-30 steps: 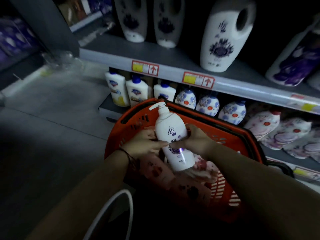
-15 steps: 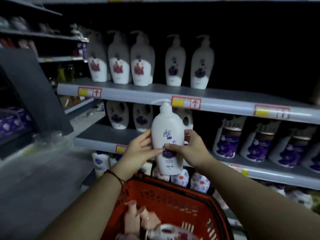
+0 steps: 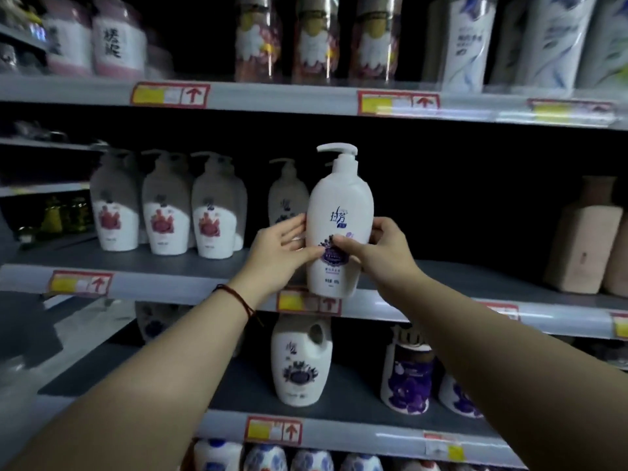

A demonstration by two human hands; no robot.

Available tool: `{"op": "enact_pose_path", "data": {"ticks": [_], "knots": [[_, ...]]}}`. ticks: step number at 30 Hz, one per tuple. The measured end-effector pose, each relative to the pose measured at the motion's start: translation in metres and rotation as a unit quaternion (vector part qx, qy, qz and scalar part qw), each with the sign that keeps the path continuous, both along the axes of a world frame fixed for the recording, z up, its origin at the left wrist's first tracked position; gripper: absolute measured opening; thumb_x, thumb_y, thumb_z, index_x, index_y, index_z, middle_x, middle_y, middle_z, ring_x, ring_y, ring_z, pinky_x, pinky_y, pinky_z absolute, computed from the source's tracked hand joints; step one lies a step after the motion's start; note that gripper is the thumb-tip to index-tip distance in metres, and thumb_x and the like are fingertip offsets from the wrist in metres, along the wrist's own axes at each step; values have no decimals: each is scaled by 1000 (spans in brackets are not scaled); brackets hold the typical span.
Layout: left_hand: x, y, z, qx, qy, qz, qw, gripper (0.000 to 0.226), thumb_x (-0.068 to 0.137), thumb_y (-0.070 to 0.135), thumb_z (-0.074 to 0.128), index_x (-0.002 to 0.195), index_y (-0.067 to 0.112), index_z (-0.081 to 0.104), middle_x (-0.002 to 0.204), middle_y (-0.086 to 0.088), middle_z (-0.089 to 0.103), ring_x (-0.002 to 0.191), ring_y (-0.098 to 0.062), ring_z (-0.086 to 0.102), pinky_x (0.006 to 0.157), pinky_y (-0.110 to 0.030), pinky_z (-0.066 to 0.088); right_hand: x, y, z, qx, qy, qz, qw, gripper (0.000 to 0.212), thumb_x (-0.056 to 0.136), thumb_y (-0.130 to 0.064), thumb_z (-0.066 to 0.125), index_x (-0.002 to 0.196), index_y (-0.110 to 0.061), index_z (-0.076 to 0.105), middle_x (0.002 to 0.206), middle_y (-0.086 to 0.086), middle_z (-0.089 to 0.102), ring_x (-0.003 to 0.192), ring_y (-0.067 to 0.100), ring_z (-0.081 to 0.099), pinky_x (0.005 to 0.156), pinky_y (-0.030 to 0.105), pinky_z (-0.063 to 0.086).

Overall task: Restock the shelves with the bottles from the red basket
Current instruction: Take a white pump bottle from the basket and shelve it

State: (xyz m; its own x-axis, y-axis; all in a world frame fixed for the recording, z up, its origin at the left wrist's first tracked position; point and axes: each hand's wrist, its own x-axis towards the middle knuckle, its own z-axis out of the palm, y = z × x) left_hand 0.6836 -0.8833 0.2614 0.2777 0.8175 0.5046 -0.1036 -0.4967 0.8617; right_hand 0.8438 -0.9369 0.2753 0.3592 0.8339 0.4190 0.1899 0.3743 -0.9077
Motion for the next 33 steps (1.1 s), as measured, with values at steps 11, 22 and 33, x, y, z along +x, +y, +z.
{"op": "enact_pose_path", "data": {"ticks": [11,22,33], "knots": [[62,78,-15,21,-34,41,998,69,76,-5,72,139,9,45,142,-10,50,115,-11,56,78,-6,51,47,78,-12,3,-35,-1,999,56,81,-19,75,122,-9,38,124,11,61,107,20,63,93,40,53],[63,74,-17,73,85,131,985,72,80,4,70,144,16,38,142,-6,50,127,-17,52,99,-29,50,47,84,-12,-83,-180,-57,979,68,87,-31,66,141,-14,29,133,12,55,118,28,55,102,43,45],[-34,-63,-106,387,414,325,757,35,73,32,68,106,20,71,101,3,72,93,-23,67,73,-32,52,4,-66,-103,85,-676,-132,720,28,74,-19,68,98,-5,65,96,15,64,82,36,60,65,39,50]]}}
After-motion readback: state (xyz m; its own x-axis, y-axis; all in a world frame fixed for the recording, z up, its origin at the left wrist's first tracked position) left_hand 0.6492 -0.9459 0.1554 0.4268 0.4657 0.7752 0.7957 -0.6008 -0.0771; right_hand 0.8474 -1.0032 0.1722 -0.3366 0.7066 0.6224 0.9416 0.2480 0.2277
